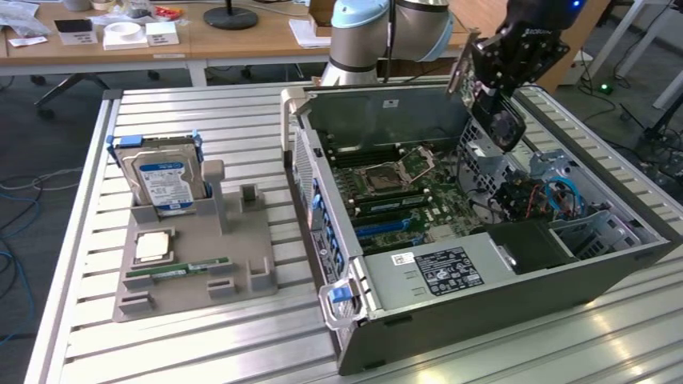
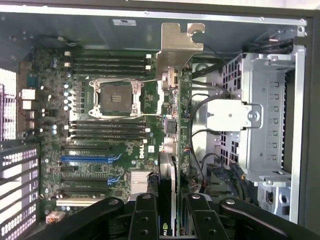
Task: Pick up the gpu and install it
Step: 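Insert the gpu into the slot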
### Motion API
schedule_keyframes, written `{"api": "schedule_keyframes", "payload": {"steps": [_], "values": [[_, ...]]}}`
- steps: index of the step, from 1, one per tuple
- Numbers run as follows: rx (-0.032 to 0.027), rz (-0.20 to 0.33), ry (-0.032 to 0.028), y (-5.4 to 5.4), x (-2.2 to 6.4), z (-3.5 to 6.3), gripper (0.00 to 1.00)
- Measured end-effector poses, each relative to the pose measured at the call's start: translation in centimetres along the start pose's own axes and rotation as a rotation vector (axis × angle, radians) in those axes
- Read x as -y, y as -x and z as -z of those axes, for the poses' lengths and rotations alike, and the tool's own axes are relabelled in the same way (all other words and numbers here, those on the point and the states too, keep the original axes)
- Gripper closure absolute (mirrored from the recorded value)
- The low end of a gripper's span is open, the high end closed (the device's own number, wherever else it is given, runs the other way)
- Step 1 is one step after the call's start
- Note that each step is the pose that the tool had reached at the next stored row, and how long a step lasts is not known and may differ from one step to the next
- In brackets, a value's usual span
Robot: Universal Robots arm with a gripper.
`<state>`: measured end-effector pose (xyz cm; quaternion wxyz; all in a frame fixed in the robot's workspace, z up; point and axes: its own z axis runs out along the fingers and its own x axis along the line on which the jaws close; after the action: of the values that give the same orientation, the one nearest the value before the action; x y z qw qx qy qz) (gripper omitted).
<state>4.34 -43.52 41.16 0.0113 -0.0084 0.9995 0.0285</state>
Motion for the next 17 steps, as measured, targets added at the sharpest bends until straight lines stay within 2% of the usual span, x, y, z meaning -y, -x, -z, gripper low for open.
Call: {"api": "schedule_keyframes", "payload": {"steps": [17], "values": [[-0.0175,0.307,0.007,0.0,0.01,-0.16,0.74]]}}
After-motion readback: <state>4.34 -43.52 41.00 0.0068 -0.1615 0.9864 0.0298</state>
